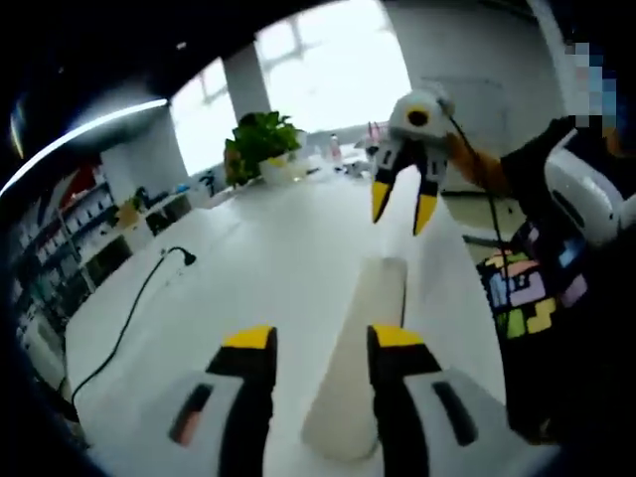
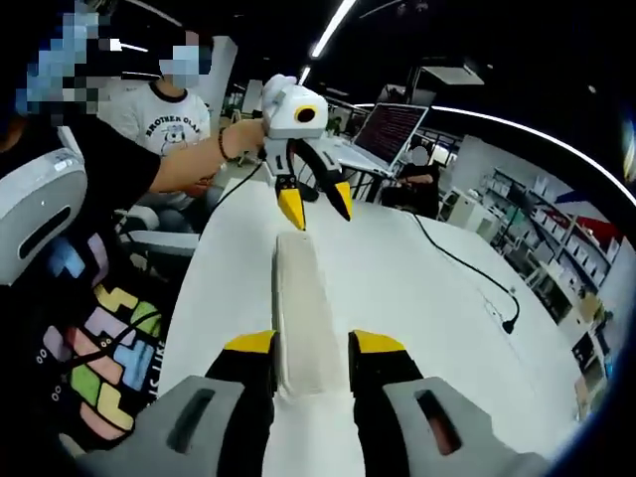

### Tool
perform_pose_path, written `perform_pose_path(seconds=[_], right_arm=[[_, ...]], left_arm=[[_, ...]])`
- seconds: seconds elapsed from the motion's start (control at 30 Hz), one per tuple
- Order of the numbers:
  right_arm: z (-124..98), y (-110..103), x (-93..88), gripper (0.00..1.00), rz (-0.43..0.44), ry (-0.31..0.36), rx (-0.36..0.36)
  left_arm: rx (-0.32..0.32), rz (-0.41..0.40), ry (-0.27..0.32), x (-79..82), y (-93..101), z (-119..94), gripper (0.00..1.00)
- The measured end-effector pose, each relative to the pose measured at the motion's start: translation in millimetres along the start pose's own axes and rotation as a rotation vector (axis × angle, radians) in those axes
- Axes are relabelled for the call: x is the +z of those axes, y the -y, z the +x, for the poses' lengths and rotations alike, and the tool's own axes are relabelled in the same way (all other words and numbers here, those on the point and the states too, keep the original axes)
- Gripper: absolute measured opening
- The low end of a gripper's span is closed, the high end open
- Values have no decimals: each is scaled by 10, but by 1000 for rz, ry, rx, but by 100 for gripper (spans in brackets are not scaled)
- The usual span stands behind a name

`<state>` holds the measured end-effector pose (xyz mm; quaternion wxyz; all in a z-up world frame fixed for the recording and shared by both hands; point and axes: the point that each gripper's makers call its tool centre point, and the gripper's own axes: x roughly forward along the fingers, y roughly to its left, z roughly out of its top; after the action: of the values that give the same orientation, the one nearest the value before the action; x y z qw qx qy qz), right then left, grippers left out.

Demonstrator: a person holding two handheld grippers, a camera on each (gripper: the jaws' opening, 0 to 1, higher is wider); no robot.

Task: Arrange the utensils inside the cutlery case until each visible utensil rests in its matching compartment.

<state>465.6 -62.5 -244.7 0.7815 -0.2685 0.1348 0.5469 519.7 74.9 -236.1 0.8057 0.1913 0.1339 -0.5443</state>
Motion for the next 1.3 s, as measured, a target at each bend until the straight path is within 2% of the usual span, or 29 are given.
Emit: perform_pose_path(seconds=[0.17,0.3,0.33,0.47,0.53,0.63,0.73,0.83,0.9,0.97,1.07,1.13,1.23,1.3], right_arm=[[-11,25,-51,33,67,56,-47],[20,26,-145,39,121,77,-72],[26,23,-162,40,127,80,-73],[50,3,-267,47,168,93,-98],[50,3,-328,50,184,94,-118],[46,14,-419,53,236,107,-140],[59,24,-497,55,272,103,-151],[95,17,-529,55,296,110,-161],[142,13,-564,55,308,107,-171],[192,11,-598,55,315,101,-177],[249,2,-637,56,338,93,-179],[269,5,-654,55,343,94,-189],[293,28,-677,47,355,123,-207],[298,19,-697,48,377,128,-201]], left_arm=[[81,-35,51,-171,-25,-92,51],[138,-76,118,-248,3,-187,61],[144,-79,118,-287,22,-201,67],[170,-122,141,-385,44,-241,71],[189,-166,152,-418,41,-251,78],[202,-200,168,-453,34,-250,83],[214,-242,151,-538,47,-215,90],[232,-271,129,-609,66,-188,92],[239,-285,146,-618,90,-183,92],[233,-293,150,-629,118,-160,90],[213,-304,120,-686,192,-128,84],[210,-313,120,-689,206,-118,85],[206,-337,132,-680,213,-81,82],[214,-339,127,-706,223,-57,80]])
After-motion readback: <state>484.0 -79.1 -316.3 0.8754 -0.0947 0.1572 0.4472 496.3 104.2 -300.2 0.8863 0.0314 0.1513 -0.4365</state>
